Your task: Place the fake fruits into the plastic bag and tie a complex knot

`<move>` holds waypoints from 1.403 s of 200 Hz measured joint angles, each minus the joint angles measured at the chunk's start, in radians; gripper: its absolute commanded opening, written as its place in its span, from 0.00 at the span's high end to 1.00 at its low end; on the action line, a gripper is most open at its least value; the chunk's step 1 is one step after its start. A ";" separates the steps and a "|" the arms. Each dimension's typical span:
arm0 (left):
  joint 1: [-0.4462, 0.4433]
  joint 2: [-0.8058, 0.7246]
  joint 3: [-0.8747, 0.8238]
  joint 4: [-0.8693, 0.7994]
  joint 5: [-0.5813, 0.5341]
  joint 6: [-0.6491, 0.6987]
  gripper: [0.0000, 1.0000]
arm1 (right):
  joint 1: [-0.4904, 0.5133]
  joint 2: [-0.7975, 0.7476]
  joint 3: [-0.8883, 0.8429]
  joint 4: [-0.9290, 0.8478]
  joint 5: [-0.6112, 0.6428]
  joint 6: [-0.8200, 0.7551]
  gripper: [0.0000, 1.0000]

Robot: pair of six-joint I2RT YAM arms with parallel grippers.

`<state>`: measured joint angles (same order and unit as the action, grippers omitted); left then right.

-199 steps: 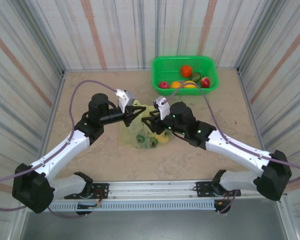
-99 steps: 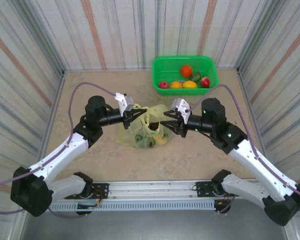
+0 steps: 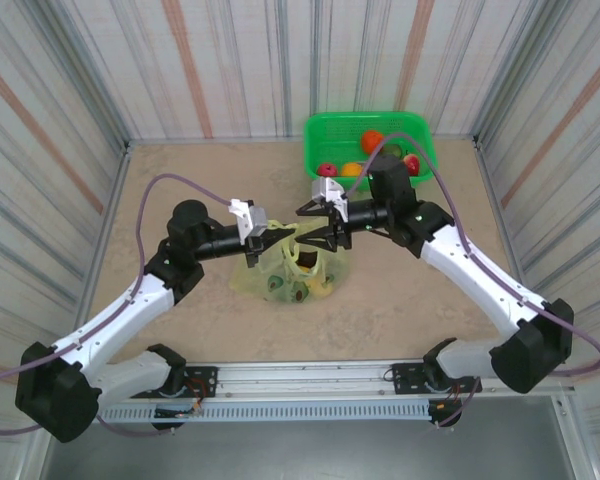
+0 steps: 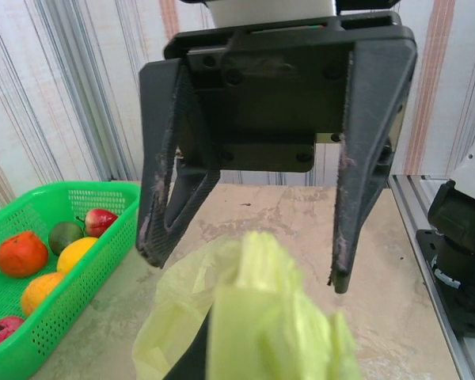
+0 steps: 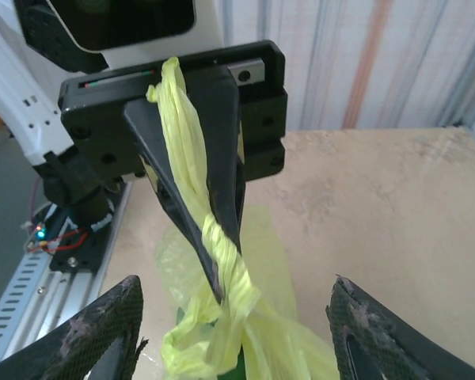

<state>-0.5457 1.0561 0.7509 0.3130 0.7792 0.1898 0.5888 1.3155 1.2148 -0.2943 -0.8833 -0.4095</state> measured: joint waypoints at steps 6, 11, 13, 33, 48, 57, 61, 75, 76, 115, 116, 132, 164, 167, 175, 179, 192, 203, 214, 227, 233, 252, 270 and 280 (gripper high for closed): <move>0.000 0.000 0.000 0.000 0.000 0.001 1.00 | 0.000 0.011 0.006 0.000 -0.015 -0.001 0.39; 0.000 0.000 0.000 0.000 0.000 0.002 1.00 | 0.001 0.021 0.008 0.000 -0.030 0.000 0.39; 0.000 0.000 0.000 0.000 0.000 0.002 1.00 | 0.001 0.023 0.008 0.000 -0.033 -0.001 0.39; 0.000 0.000 0.000 0.003 0.000 0.002 1.00 | 0.012 0.047 0.009 -0.007 -0.068 0.000 0.41; 0.000 0.000 0.000 0.007 0.000 0.002 1.00 | 0.027 0.058 0.009 -0.007 -0.080 0.000 0.44; 0.000 0.000 0.000 0.007 0.000 0.002 1.00 | 0.034 0.063 0.009 -0.006 -0.083 0.000 0.47; 0.000 0.000 0.000 0.007 0.000 0.002 1.00 | 0.036 0.064 0.009 -0.006 -0.083 0.005 0.48; -0.006 0.000 -0.001 0.008 0.000 0.002 1.00 | 0.042 0.071 0.009 0.003 -0.084 0.014 0.54; -0.006 0.000 -0.001 0.008 0.000 0.002 1.00 | 0.042 0.072 0.009 0.005 -0.084 0.014 0.54; -0.013 -0.002 -0.003 0.008 -0.001 0.010 1.00 | 0.047 0.092 0.008 0.040 -0.083 0.042 0.65; -0.013 -0.002 -0.003 0.008 -0.001 0.010 1.00 | 0.047 0.092 0.008 0.040 -0.083 0.042 0.65; -0.013 -0.010 -0.009 0.007 -0.002 0.016 1.00 | 0.047 0.093 0.002 0.048 -0.082 0.043 0.64; -0.013 -0.022 -0.011 0.007 -0.005 0.024 1.00 | 0.047 0.093 -0.031 0.076 -0.076 0.061 0.46; -0.013 -0.022 -0.011 0.007 -0.005 0.024 1.00 | 0.047 0.092 -0.037 0.082 -0.074 0.058 0.44; -0.013 -0.023 -0.011 0.007 -0.009 0.024 1.00 | 0.047 0.092 -0.054 0.092 -0.069 0.062 0.43; -0.013 -0.023 -0.011 0.007 -0.010 0.024 1.00 | 0.047 0.092 -0.063 0.098 -0.064 0.064 0.43; -0.013 -0.023 -0.011 0.007 -0.013 0.024 1.00 | 0.047 0.091 -0.088 0.119 -0.054 0.069 0.46; -0.013 -0.023 -0.011 0.007 -0.013 0.024 1.00 | 0.047 0.090 -0.108 0.147 -0.048 0.082 0.51; -0.013 -0.023 -0.011 0.007 -0.013 0.024 1.00 | 0.047 0.090 -0.120 0.171 -0.043 0.097 0.56; -0.015 -0.023 -0.011 0.007 -0.013 0.024 1.00 | 0.047 0.090 -0.122 0.198 -0.041 0.117 0.63; -0.018 -0.023 -0.011 0.007 -0.013 0.024 1.00 | 0.047 0.090 -0.122 0.212 -0.041 0.121 0.65; -0.021 -0.023 -0.011 0.007 -0.016 0.025 1.00 | 0.048 0.090 -0.122 0.235 -0.046 0.140 0.77; -0.020 -0.023 -0.011 0.007 -0.024 0.027 1.00 | 0.049 0.090 -0.122 0.241 -0.056 0.148 0.90; -0.020 -0.024 -0.011 0.006 -0.029 0.030 1.00 | 0.051 0.090 -0.122 0.240 -0.059 0.143 0.90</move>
<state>-0.5659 1.0325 0.7399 0.3195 0.7506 0.2199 0.6395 1.4059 1.0927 -0.0547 -0.9424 -0.2668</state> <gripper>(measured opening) 0.052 0.114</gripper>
